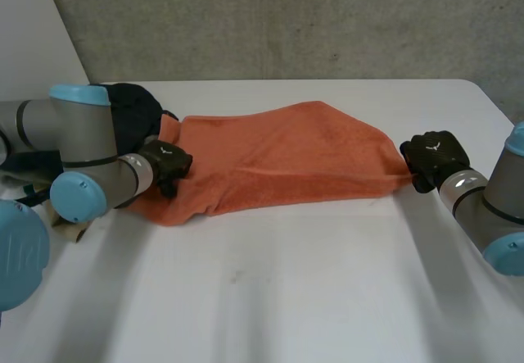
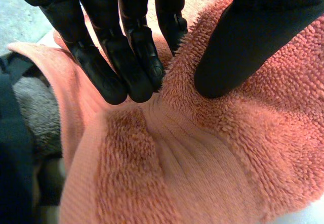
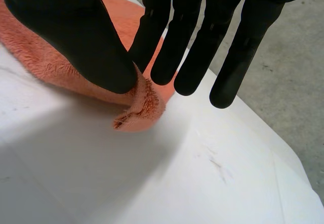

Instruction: Fold the laundry.

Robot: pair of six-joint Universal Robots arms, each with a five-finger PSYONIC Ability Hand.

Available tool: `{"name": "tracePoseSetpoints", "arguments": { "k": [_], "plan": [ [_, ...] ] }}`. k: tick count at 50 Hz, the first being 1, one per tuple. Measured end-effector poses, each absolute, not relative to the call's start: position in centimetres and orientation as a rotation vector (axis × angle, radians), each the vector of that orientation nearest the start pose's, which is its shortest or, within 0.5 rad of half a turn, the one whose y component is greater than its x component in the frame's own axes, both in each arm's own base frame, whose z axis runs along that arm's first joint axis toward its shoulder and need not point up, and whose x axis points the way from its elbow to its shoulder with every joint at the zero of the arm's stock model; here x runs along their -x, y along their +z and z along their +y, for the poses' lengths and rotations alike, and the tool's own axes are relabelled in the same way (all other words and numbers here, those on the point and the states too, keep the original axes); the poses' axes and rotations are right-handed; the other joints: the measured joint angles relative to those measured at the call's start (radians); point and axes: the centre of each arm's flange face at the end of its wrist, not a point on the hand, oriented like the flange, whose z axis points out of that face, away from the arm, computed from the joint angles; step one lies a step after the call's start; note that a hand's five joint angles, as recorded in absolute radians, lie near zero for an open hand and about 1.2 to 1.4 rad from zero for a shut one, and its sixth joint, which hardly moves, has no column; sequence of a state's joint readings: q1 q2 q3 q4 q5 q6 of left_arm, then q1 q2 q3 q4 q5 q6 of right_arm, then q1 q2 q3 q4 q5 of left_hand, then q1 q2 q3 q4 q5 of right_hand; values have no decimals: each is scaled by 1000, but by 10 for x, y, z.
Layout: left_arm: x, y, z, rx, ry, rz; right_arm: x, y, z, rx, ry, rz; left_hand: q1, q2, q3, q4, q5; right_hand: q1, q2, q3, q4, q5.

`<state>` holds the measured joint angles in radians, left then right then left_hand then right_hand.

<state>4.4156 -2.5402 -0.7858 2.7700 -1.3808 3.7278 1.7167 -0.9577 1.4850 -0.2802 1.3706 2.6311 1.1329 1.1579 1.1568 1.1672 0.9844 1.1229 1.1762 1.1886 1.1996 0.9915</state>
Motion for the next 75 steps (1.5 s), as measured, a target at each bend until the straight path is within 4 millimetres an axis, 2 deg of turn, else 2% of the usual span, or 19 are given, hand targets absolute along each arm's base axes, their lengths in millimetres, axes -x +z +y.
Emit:
{"name": "tracePoseSetpoints", "arguments": {
  "k": [5, 8, 12, 15, 20, 24, 27, 31, 36, 43, 44, 45, 49, 53, 56, 60, 63, 68, 75],
  "plan": [
    [271, 147, -378, -1279, -1588, 2402, -200, 145, -368, 986, -1999, 2322, 2, 27, 27, 26, 14, 0, 0, 0, 0, 0],
    [267, 173, -374, -1235, -1654, 2364, -193, 159, -371, 970, -2048, 2314, 3, 27, 27, 26, 14, 0, 0, 0, 0, 0],
    [258, 208, -356, -1204, -1710, 2317, -185, 183, -370, 1000, -2101, 2306, 3, 27, 27, 27, 14, 0, 0, 0, 0, 0],
    [251, 220, -339, -1222, -1691, 2298, -181, 198, -363, 1090, -2094, 2323, 3, 29, 27, 27, 14, 0, 0, 0, 0, 0],
    [229, 228, -291, -1360, -1495, 2259, -167, 229, -329, 1452, -1925, 2423, 3, 32, 31, 30, 14, 0, 0, 0, 0, 0],
    [210, 223, -249, -1538, -1267, 2213, -155, 242, -291, 1764, -1618, 2491, 3, 32, 32, 31, 14, 0, 0, 0, 0, 5],
    [203, 220, -226, -1652, -1159, 2174, -153, 246, -269, 1895, -1436, 2476, 3, 32, 32, 31, 14, 0, 0, 0, 0, 6],
    [202, 217, -214, -1715, -1132, 2140, -158, 243, -255, 1951, -1325, 2443, 3, 32, 32, 31, 14, 0, 0, 0, 0, 6],
    [210, 210, -232, -1664, -1214, 2120, -163, 225, -260, 1941, -1265, 2453, 3, 32, 32, 31, 14, 0, 0, 0, 0, 6],
    [228, 210, -298, -1504, -1388, 2070, -167, 207, -304, 1891, -1379, 2522, 3, 32, 33, 31, 14, 0, 0, 0, 0, 6],
    [228, 210, -298, -1504, -1388, 2070, -167, 207, -304, 1891, -1379, 2522, 3, 32, 33, 31, 14, 0, 0, 0, 0, 6],
    [235, 218, -318, -1459, -1459, 2030, -171, 211, -322, 1860, -1488, 2525, 3, 33, 33, 31, 14, 0, 0, 0, 0, 6],
    [248, 244, -349, -1370, -1615, 1937, -182, 239, -361, 1729, -1817, 2483, 3, 34, 33, 31, 14, 0, 0, 0, 0, 6],
    [263, 291, -376, -1228, -1852, 1792, -193, 300, -401, 1387, -2337, 2287, 3, 34, 34, 31, 14, 0, 0, 0, 0, 6],
    [269, 359, -382, -1009, -2169, 1595, -195, 348, -418, 1071, -2652, 2040, 3, 34, 34, 31, 14, 0, 0, 0, 0, 6],
    [266, 444, -370, -705, -2561, 1294, -192, 407, -423, 699, -2935, 1618, 3, 34, 34, 32, 14, 0, 0, 0, 0, 6],
    [261, 477, -361, -565, -2729, 1144, -189, 430, -418, 567, -3027, 1399, 3, 34, 34, 32, 14, 0, 0, 0, 0, 13],
    [255, 476, -366, -497, -2784, 1138, -185, 436, -411, 504, -3089, 1243, 3, 34, 34, 32, 14, 0, 0, 0, 0, 15],
    [251, 413, -391, -556, -2659, 1394, -185, 389, -417, 610, -2973, 1447, 3, 36, 35, 32, 14, 0, 0, 0, 0, 15]
  ]
}}
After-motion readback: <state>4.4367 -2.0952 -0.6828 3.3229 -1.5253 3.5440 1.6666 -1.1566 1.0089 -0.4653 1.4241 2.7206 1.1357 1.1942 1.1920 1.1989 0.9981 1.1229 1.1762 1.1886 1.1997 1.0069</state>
